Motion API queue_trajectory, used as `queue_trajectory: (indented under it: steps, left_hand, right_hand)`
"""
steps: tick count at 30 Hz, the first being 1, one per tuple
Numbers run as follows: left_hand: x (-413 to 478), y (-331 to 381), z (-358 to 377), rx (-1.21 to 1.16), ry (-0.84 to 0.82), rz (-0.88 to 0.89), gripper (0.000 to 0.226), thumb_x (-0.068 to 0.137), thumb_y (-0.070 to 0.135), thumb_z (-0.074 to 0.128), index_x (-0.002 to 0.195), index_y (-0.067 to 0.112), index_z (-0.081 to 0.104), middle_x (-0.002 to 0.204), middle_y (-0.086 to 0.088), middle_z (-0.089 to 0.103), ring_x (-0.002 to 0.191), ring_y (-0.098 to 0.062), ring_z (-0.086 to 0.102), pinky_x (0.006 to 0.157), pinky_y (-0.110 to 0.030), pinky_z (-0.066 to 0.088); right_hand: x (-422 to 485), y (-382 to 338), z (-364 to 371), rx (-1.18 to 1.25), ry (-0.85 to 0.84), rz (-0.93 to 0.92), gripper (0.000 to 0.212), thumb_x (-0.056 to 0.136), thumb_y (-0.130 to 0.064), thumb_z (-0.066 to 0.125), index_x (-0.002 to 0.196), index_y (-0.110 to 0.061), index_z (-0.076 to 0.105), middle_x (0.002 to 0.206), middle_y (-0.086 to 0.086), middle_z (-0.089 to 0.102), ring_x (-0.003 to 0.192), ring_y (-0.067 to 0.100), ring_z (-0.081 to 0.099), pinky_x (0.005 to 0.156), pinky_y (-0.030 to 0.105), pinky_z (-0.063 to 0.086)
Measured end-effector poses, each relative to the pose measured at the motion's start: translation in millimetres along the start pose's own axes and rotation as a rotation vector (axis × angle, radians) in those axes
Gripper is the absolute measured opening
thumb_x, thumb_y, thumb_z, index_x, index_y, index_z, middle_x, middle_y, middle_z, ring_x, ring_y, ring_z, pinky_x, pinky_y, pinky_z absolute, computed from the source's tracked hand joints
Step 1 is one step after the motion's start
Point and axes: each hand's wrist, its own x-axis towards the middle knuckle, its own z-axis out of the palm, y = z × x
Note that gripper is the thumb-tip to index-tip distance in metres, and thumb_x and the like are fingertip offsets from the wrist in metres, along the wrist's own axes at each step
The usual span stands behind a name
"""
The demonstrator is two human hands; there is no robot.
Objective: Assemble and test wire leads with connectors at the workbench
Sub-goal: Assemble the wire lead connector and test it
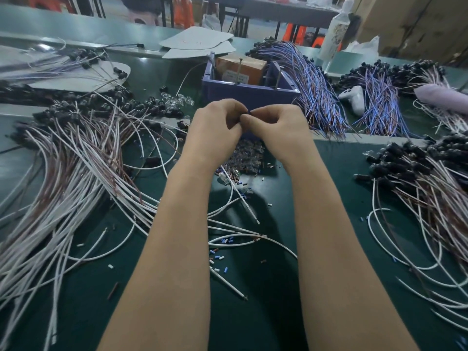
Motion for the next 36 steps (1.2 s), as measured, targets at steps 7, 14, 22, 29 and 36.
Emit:
queue_trajectory:
  steps: [7, 14, 22, 29, 36]
  left_hand:
    - [3, -2, 1, 0.080, -0.010, -0.042, 0.016, 0.092, 0.022, 0.057, 0.103, 0.020, 0.069, 0.088, 0.004, 0.068, 0.094, -0.020, 0.064, 0.093, -0.040, 0.048]
    - [2, -2, 3, 0.071, 0.036, -0.003, 0.014, 0.093, 0.018, 0.057, 0.095, 0.015, 0.070, 0.083, 0.001, 0.070, 0.079, -0.013, 0.063, 0.077, -0.025, 0.050]
    - [0, 1, 4, 0.094, 0.021, -0.024, 0.011, 0.094, 0.025, 0.056, 0.089, 0.021, 0.064, 0.075, 0.010, 0.063, 0.078, -0.018, 0.060, 0.088, -0.044, 0.049]
    - [-2, 5, 4, 0.115, -0.012, -0.049, 0.009, 0.094, 0.025, 0.055, 0.086, 0.025, 0.057, 0.069, 0.017, 0.054, 0.079, -0.019, 0.056, 0.094, -0.048, 0.045]
    - [-2, 3, 1, 0.050, -0.066, -0.035, 0.010, 0.094, 0.025, 0.056, 0.094, 0.019, 0.065, 0.082, 0.004, 0.066, 0.088, -0.020, 0.063, 0.088, -0.038, 0.049]
  right_hand:
    - [4, 7, -5, 0.193, 0.059, 0.043, 0.014, 0.085, -0.019, 0.069, 0.072, -0.022, 0.067, 0.073, 0.003, 0.069, 0.076, 0.018, 0.065, 0.087, 0.046, 0.054]
    - [1, 9, -5, 0.217, -0.035, 0.036, 0.015, 0.083, -0.020, 0.072, 0.068, -0.021, 0.068, 0.074, 0.005, 0.068, 0.073, 0.016, 0.061, 0.087, 0.045, 0.054]
    - [1, 7, -3, 0.149, 0.041, -0.033, 0.008, 0.083, -0.019, 0.072, 0.080, -0.012, 0.070, 0.072, 0.004, 0.064, 0.071, 0.015, 0.055, 0.077, 0.041, 0.052]
    - [2, 8, -3, 0.173, 0.087, -0.026, 0.012, 0.084, -0.020, 0.072, 0.073, -0.020, 0.066, 0.077, 0.008, 0.066, 0.074, 0.019, 0.056, 0.084, 0.046, 0.050]
    - [1, 8, -10, 0.147, 0.047, -0.076, 0.007, 0.082, -0.020, 0.072, 0.078, -0.019, 0.067, 0.072, -0.004, 0.066, 0.070, 0.008, 0.059, 0.075, 0.025, 0.051]
